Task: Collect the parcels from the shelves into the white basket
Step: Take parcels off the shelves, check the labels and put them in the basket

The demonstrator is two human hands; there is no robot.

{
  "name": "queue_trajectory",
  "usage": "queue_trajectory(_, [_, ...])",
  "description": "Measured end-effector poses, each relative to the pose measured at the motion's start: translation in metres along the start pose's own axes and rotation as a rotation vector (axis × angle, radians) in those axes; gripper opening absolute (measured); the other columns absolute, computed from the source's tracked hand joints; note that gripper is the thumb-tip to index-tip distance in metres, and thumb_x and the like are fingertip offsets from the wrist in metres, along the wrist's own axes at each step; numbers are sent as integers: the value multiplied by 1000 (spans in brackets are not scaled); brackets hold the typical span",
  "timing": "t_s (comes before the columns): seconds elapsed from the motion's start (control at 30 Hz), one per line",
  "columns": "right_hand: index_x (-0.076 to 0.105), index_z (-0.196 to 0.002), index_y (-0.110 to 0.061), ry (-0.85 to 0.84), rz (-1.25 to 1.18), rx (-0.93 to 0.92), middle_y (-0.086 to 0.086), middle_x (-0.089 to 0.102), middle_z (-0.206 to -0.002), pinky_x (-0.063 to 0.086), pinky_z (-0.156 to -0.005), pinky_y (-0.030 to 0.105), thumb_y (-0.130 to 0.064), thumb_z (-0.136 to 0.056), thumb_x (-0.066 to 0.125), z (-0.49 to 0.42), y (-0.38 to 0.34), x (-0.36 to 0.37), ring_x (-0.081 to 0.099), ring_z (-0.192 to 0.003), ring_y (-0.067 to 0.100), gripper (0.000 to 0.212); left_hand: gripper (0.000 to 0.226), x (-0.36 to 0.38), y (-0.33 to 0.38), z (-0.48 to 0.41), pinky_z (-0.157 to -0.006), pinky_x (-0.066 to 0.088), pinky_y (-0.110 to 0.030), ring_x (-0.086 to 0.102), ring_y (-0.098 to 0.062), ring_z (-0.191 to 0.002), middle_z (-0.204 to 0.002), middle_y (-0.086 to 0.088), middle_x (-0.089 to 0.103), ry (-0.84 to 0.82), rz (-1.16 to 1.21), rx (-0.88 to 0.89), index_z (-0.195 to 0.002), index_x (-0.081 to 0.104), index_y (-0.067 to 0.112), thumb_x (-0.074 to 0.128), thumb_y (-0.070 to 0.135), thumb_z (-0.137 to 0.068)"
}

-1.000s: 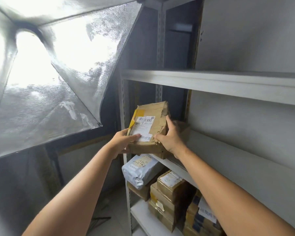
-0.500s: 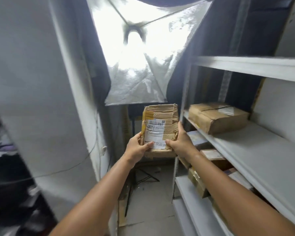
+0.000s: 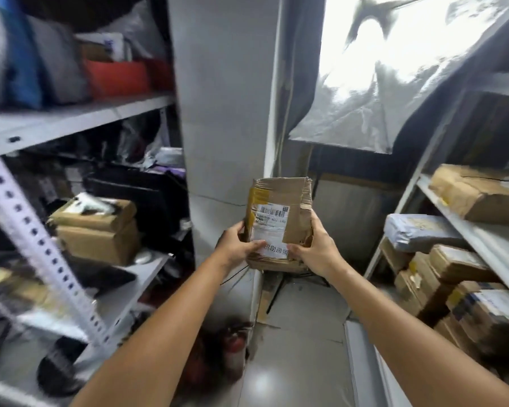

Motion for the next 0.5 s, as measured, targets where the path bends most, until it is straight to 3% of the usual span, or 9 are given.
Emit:
queue_trajectory(0.07, [21, -148, -38, -57, 4, -19, -20, 54, -120, 47, -93, 26, -7, -79, 75, 13, -2, 20, 49, -115, 4, 93, 45, -15, -11, 24, -84, 57, -35, 68, -14, -96, -103, 7, 70, 49, -13, -50, -106, 57, 36, 81, 16, -74])
queue_trajectory(0.2, [20, -146, -41, -172, 2, -55, -19, 59, -110, 46, -78, 17, -7, -79, 74, 34, -7, 58, 55, -104, 6, 92, 57, -37, -31, 74, -95, 52, -37, 64, -17, -108, -115, 1, 67, 162, -136, -64, -128, 54, 18, 78, 14, -77])
queue_trajectory(0.4, [17, -144, -43, -345, 15, -169, -8, 63, -116, 52, -91, 38, -9, -77, 73, 74, -12, 110, 60, -107, 17, 93, 55, -54, -56, 163, -100, 47, -39, 62, -18, -108, -114, 0, 68, 447, -234, -119, -128, 54, 15, 78, 14, -78])
queue_trajectory(0.5, [17, -142, -43, -417, 34, -205, -10, 63, -116, 47, -93, 35, -16, -76, 75, 100, -6, 134, 60, -109, 17, 92, 49, -53, -68, 209, -94, 49, -30, 63, -14, -104, -106, 7, 68, 570, -243, -163, -121, 57, 23, 77, 10, -78])
Point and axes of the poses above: each hand's wrist, its own z-axis away from the middle knuckle, its own x-axis out of the palm, y = z × x, the point moved 2 cm from there along -z, towards the middle knuckle
